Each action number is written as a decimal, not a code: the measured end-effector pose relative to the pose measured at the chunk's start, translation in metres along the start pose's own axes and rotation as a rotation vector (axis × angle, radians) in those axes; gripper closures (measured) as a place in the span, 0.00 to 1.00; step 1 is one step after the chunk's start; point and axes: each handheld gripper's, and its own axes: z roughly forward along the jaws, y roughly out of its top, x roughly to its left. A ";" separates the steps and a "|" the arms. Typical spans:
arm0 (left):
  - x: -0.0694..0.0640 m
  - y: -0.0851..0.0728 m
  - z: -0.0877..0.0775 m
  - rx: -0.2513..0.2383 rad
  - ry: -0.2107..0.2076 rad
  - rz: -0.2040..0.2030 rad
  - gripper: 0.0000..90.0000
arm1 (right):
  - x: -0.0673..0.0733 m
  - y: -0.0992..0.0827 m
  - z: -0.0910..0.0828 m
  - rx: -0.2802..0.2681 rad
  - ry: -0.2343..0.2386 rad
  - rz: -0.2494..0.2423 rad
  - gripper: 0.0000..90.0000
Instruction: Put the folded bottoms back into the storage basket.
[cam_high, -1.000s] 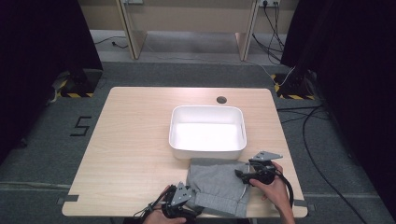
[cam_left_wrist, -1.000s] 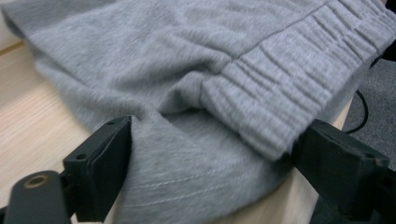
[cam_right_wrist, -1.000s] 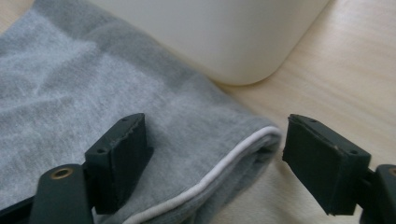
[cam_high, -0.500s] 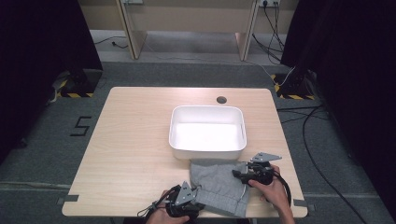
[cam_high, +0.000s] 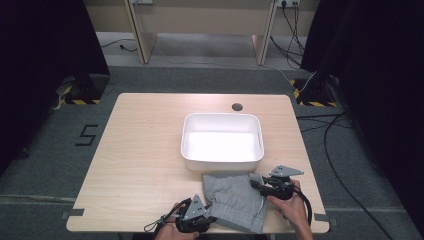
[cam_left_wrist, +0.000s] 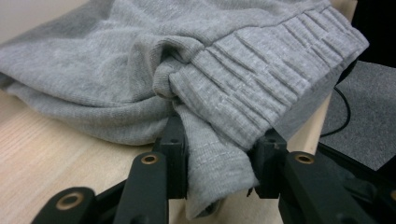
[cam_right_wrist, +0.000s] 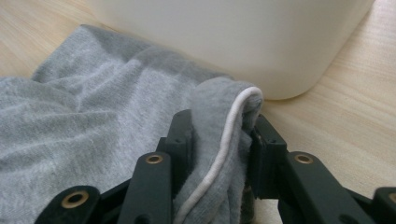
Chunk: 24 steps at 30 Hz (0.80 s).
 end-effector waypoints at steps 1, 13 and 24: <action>0.000 0.000 -0.002 -0.002 -0.003 0.002 0.72 | 0.004 0.000 -0.002 -0.003 -0.009 -0.013 0.75; -0.010 0.005 -0.034 -0.042 -0.040 0.015 0.73 | 0.043 0.016 -0.018 -0.055 0.023 -0.115 0.76; -0.010 0.018 -0.057 -0.074 -0.037 0.040 0.73 | 0.059 0.032 -0.034 -0.122 0.028 -0.148 0.76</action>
